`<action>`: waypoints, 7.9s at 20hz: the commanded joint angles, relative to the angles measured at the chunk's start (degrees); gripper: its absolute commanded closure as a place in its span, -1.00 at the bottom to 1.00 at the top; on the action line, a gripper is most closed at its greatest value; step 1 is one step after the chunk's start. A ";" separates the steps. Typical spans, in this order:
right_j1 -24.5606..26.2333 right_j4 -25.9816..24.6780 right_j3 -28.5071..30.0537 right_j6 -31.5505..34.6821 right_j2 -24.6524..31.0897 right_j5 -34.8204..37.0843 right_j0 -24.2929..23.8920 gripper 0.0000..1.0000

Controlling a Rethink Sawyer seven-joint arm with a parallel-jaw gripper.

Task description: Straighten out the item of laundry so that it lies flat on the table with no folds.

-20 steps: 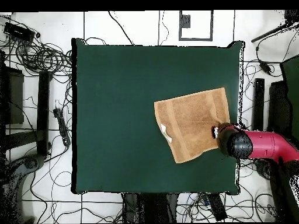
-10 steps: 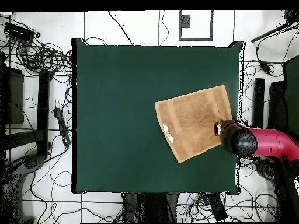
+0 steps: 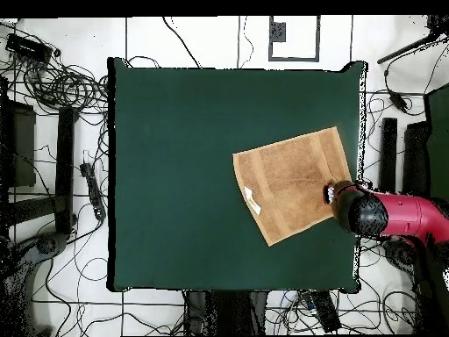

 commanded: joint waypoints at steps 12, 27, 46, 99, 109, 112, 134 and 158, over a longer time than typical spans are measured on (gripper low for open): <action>0.38 -3.90 8.06 -6.13 2.55 -1.30 3.82 -1.00; 0.23 -0.99 14.82 18.48 -10.48 -13.66 17.32 -1.00; 23.25 18.92 4.44 25.17 -29.94 -43.64 34.65 -1.00; 17.89 44.85 25.12 18.87 -27.00 -38.65 41.84 -1.00; 16.51 46.54 28.81 21.60 -30.32 -43.93 47.54 -1.00; 15.76 47.53 30.01 22.42 -31.05 -44.22 49.32 -1.00; 16.03 44.38 29.67 19.83 -28.85 -47.17 43.28 -1.00; 5.26 21.68 21.36 5.89 -25.42 -28.97 19.25 -1.00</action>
